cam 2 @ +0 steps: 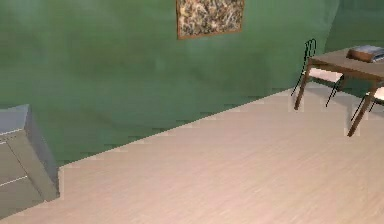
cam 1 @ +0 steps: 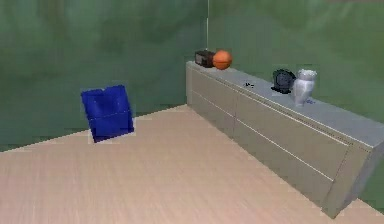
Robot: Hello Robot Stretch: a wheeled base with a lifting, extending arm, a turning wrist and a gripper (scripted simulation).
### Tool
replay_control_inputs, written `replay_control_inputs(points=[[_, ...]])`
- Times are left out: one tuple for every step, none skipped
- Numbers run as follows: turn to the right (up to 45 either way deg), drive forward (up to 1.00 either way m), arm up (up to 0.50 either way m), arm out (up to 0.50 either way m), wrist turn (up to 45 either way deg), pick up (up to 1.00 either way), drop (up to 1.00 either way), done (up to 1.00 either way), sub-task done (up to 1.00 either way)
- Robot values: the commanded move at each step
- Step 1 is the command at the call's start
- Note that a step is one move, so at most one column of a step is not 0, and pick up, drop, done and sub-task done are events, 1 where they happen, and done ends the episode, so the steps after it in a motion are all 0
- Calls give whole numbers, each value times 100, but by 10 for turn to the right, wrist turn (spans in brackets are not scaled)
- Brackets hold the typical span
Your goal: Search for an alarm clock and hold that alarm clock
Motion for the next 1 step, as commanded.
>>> replay_control_inputs(points=[[210, 0, 0, 0, 0, 0, 0, 0, 0]])
